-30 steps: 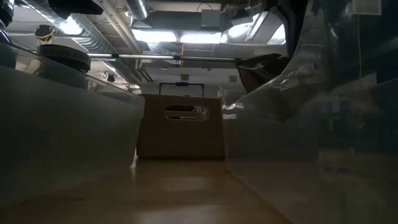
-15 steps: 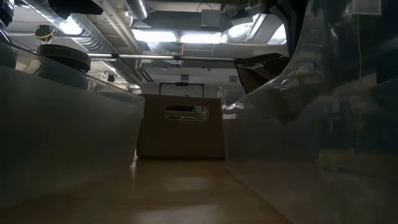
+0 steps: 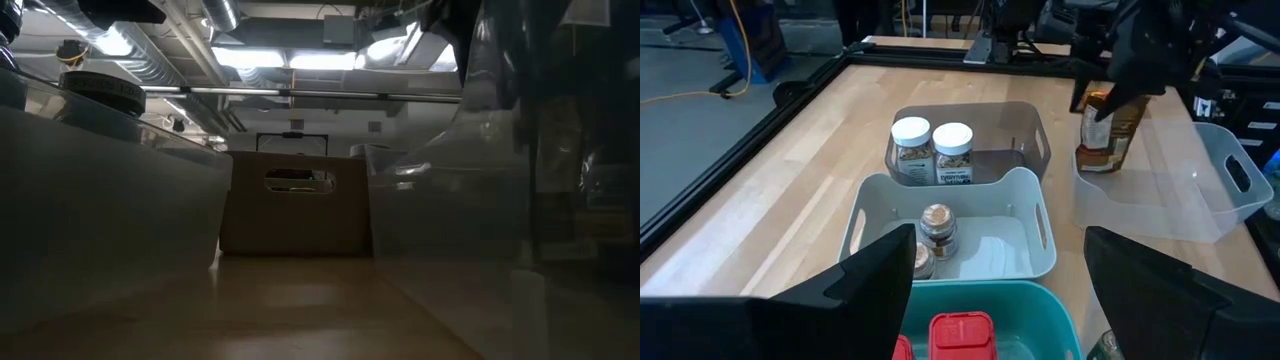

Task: Sort spices by type
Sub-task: Put the orange seasoning pack into the right transparent bin

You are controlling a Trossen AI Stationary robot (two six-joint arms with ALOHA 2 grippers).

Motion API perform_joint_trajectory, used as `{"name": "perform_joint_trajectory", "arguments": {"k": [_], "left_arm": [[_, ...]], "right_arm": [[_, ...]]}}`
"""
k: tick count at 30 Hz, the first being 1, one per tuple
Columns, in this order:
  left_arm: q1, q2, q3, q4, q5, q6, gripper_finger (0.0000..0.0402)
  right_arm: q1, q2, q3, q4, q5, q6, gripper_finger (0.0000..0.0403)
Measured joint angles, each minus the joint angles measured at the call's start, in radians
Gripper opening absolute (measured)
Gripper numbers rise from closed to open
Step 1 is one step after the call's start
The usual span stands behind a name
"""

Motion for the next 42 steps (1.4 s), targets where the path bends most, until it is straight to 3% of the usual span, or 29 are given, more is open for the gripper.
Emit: {"name": "perform_joint_trajectory", "arguments": {"k": [7,14,21,29,35,42], "left_arm": [[0.0,0.0,0.0,0.0,0.0,0.0,0.0274],[0.0,0.0,0.0,0.0,0.0,0.0,0.0274],[0.0,-0.002,0.0,0.0,0.0,0.004,0.0274],[0.0,-0.076,0.0,-0.013,0.0,0.04,0.0274],[0.0,-0.14,-0.069,0.002,0.0,0.053,0.0274],[0.01,-0.273,-0.225,0.084,0.006,0.066,0.0274]], "right_arm": [[-0.002,0.0,0.0,-0.003,-0.008,0.0,0.0176],[0.0,-0.016,0.013,-0.056,0.012,0.004,0.0177],[0.001,-0.036,0.132,-0.05,0.029,0.013,0.0177],[0.004,-0.121,0.161,-0.052,0.03,0.057,0.0177],[0.04,-0.222,0.148,-0.049,0.127,0.097,0.0177],[0.11,-0.384,0.031,-0.05,0.253,0.218,0.0177]]}}
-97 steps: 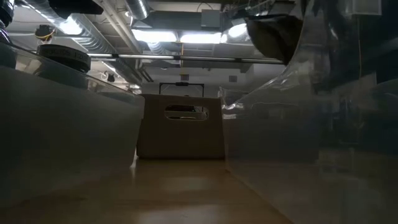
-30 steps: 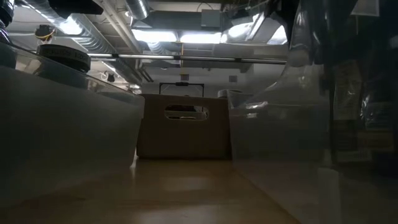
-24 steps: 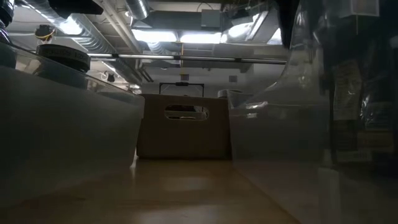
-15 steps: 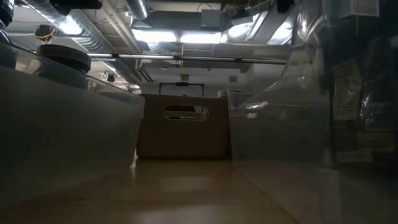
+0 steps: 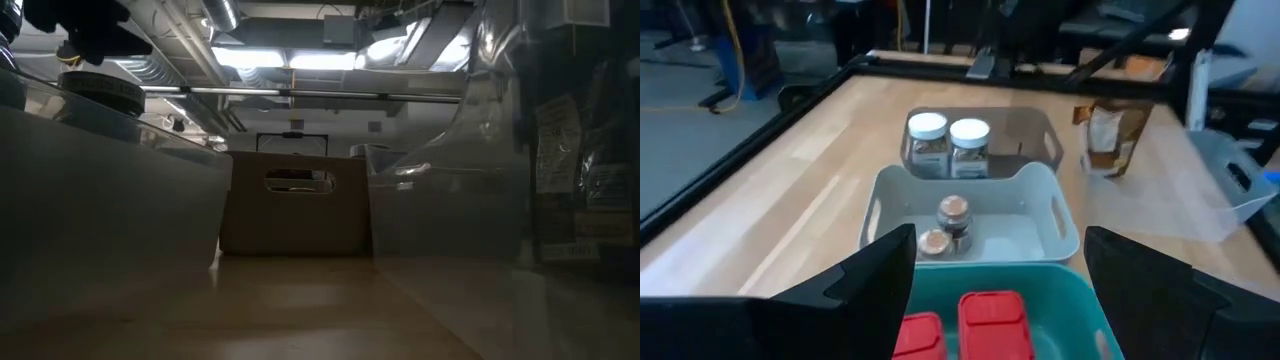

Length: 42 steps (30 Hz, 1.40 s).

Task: Sort spices by type
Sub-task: Put the orange seasoning pack into the right transparent bin

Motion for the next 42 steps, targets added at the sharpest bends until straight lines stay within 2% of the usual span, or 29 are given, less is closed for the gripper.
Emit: {"name": "perform_joint_trajectory", "arguments": {"k": [7,11,15,20,26,33,36,42], "left_arm": [[0.059,-0.15,-0.15,0.256,0.146,0.192,0.0274],[0.121,-0.229,-0.211,0.354,0.263,0.28,0.0274],[0.191,-0.306,-0.252,0.379,0.316,0.295,0.0274],[0.27,-0.385,-0.281,0.38,0.39,0.304,0.0274],[0.339,-0.466,-0.317,0.344,0.395,0.283,0.0274],[0.366,-0.522,-0.319,0.283,0.4,0.25,0.0274],[0.366,-0.528,-0.319,0.273,0.402,0.249,0.0274],[0.366,-0.528,-0.319,0.27,0.402,0.248,0.0274]], "right_arm": [[0.009,-0.164,-0.152,-0.001,0.078,0.14,0.0177],[0.009,-0.251,-0.272,0.0,0.066,0.269,0.0177],[0.009,-0.324,-0.407,0.013,-0.028,0.428,0.0177],[0.009,-0.368,-0.562,0.139,-0.173,0.468,0.0177],[0.009,-0.369,-0.692,0.25,-0.365,0.51,0.0177],[0.009,-0.369,-0.83,0.32,-0.523,0.741,0.0177],[0.009,-0.369,-0.865,0.373,-0.564,0.835,0.0177],[0.009,-0.369,-0.899,0.488,-0.568,0.944,0.0177]]}}
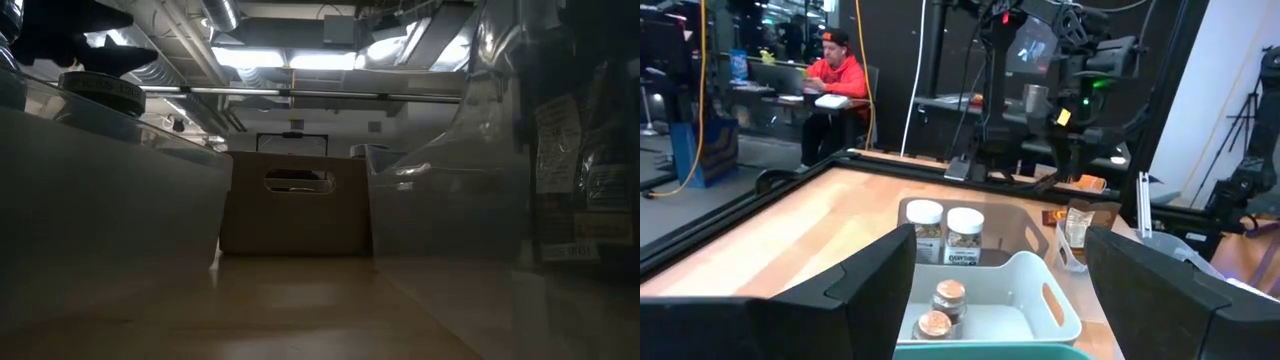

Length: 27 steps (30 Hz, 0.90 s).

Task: Sort spices by type
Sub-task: Put the orange seasoning pack into the right transparent bin

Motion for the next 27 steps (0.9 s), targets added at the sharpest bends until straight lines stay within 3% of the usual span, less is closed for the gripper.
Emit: {"name": "perform_joint_trajectory", "arguments": {"k": [15,27], "left_arm": [[0.0,0.0,0.0,-0.055,0.0,-0.019,0.0274],[0.0,0.0,0.001,-0.072,-0.001,-0.019,0.0274]], "right_arm": [[0.0,0.007,-0.088,0.047,-0.035,0.079,0.0177],[0.111,0.197,-0.096,0.121,-0.105,0.199,0.0177]]}}
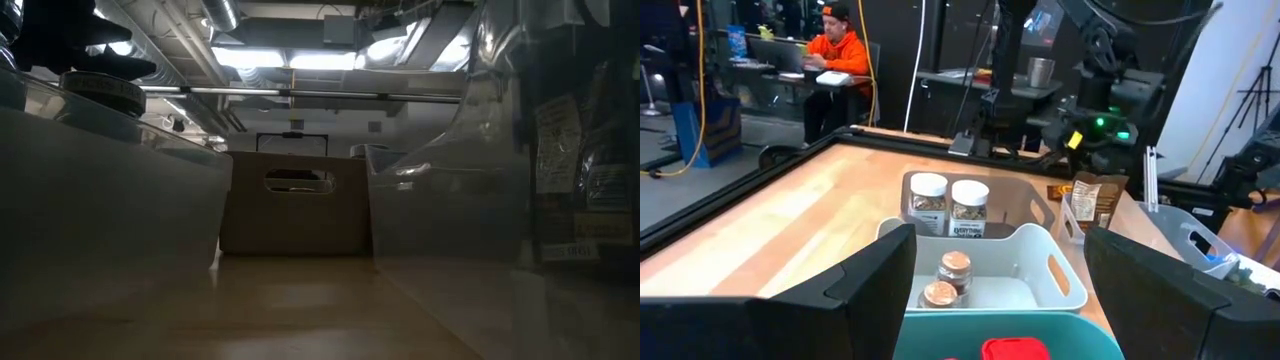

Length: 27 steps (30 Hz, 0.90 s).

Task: Sort spices by type
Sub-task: Put the orange seasoning pack into the right transparent bin

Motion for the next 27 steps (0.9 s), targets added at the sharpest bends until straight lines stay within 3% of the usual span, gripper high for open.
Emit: {"name": "perform_joint_trajectory", "arguments": {"k": [16,27], "left_arm": [[0.0,0.0,0.0,0.001,0.0,0.0,0.0274],[0.0,0.0,0.0,0.001,0.0,0.0,0.0274]], "right_arm": [[0.033,0.172,0.0,-0.006,0.002,0.038,0.0177],[0.032,0.218,0.006,-0.044,0.005,0.031,0.0177]]}}
